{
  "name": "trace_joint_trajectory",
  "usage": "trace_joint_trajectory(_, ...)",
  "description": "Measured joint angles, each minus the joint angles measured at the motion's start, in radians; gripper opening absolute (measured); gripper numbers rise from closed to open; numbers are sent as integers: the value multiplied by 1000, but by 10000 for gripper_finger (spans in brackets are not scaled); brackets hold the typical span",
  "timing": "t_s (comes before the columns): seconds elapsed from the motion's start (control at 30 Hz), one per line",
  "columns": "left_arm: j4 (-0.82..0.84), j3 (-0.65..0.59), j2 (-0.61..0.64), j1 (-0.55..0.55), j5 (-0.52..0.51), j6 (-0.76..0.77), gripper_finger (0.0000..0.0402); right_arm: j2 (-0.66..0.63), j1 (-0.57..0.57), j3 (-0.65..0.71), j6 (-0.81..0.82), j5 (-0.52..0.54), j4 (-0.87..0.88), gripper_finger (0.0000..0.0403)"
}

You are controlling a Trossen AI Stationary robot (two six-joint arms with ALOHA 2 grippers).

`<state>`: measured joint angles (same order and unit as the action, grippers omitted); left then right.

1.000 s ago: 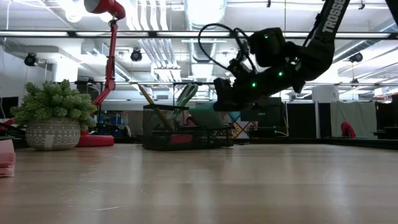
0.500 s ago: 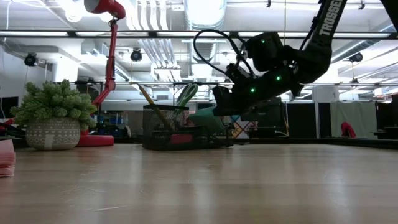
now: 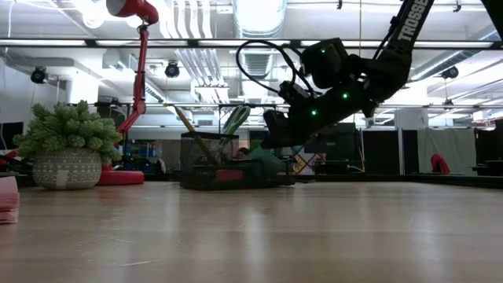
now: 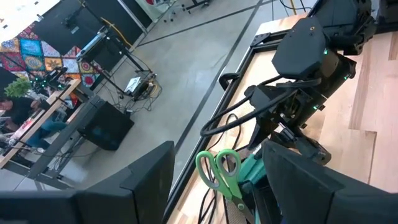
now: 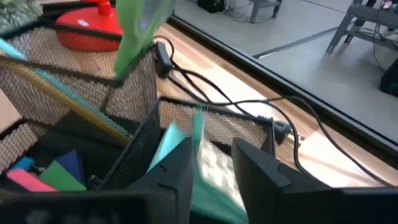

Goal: Pick and place office supplies into organizer
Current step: Put the blue sticky notes into the black desk organizer, then put the light pink sticky notes into the black desk organizer

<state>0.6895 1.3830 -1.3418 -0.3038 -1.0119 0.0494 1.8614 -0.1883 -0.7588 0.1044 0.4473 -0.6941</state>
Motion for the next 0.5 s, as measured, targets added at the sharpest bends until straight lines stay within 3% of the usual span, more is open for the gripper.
trace_joint_trajectory(0.3,0,0,0,0,0,1,231,-8,0,-23,8,-1,3,160)
trace_joint_trajectory(0.5,4,-1,0,0,5,49,231,-24,3,-21,-17,-1,15,179)
